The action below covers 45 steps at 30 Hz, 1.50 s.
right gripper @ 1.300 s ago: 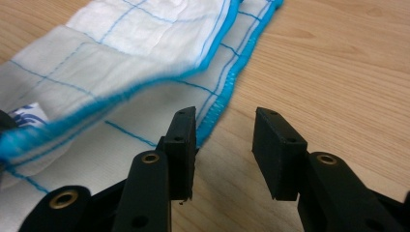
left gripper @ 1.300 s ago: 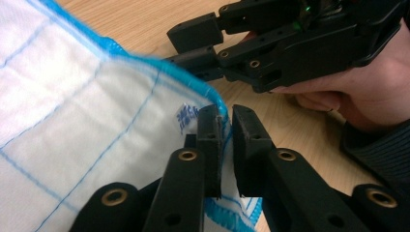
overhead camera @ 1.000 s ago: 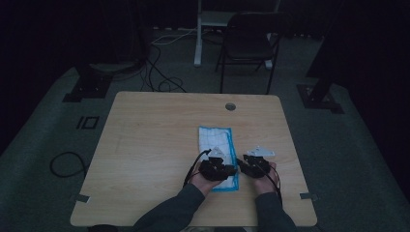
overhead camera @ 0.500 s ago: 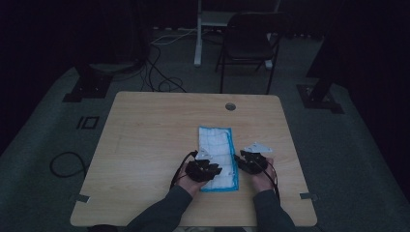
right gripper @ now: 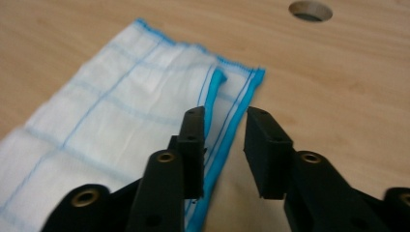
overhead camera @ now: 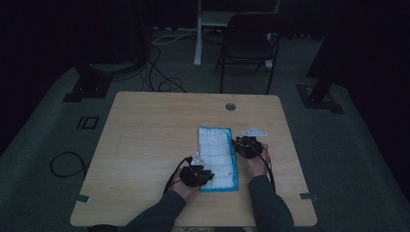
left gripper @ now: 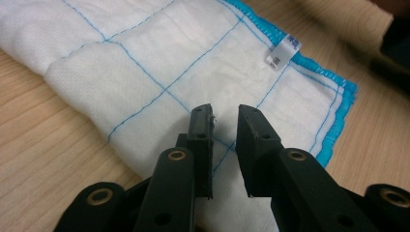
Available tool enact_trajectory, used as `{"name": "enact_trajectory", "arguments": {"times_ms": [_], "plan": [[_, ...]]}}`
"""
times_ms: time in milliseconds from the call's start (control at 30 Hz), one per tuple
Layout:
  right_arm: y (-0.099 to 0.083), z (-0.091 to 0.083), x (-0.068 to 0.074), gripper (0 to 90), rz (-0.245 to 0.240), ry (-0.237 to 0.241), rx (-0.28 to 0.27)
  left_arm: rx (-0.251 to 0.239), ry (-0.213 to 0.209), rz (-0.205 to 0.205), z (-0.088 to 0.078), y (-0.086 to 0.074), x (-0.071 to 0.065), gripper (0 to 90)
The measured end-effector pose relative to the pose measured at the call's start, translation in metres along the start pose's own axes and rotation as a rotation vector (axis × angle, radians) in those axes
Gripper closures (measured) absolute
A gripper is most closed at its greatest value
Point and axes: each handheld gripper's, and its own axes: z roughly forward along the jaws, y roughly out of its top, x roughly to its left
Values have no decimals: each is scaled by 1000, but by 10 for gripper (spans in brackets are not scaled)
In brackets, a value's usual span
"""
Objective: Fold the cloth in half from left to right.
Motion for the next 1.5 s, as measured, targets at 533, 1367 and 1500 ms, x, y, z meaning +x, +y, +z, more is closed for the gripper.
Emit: {"name": "enact_trajectory", "arguments": {"times_ms": [533, 1367, 1500], "plan": [[34, 60, -16, 637, 187, 32, 62, -8, -3, -3, -2, -3, 2, 780], [56, 39, -18, 729, 21, -91, 26, -19, -9, -11, -1, -4, 1, 750], [53, 42, -19, 703, 24, -74, 41, -28, -2, -13, -2, -2, 3, 733]]}}
